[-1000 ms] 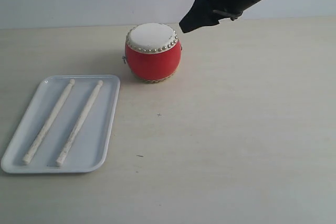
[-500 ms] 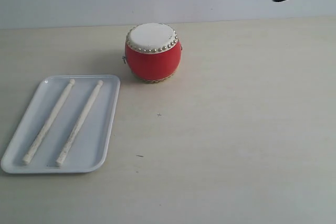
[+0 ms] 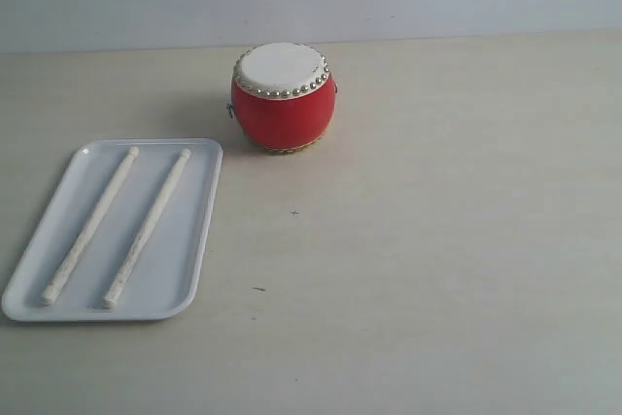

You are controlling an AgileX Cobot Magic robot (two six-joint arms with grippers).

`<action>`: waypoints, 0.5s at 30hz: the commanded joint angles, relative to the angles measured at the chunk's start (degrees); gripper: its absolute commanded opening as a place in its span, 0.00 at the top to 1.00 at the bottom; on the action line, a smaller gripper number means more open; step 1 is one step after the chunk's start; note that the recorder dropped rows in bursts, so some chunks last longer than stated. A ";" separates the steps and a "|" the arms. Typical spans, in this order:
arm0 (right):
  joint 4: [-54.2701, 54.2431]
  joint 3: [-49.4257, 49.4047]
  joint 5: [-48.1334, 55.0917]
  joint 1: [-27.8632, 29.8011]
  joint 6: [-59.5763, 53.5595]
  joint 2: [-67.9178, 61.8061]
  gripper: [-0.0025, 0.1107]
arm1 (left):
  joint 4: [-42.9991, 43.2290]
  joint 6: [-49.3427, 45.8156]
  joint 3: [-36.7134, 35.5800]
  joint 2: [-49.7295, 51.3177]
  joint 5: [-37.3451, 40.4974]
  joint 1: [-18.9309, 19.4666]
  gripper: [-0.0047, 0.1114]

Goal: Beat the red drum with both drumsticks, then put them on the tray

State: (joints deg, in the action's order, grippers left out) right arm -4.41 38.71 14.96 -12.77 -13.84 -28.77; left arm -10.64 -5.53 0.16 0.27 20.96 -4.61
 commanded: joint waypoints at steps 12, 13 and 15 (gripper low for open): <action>15.79 -15.75 -1.64 0.11 17.17 13.37 0.41 | -0.48 -0.13 -0.16 -0.27 -0.24 0.10 0.95; 15.79 -17.82 -2.28 0.11 17.17 14.37 0.41 | -0.48 -0.13 -0.16 -0.27 -0.24 0.10 0.95; 15.79 -21.40 -3.73 0.11 17.01 16.13 0.41 | -0.48 -0.13 -0.16 -0.27 -0.24 0.10 0.95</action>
State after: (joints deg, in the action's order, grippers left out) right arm 10.46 21.39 13.60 -12.77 2.59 -14.81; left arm -10.64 -5.53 0.16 0.27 20.96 -4.61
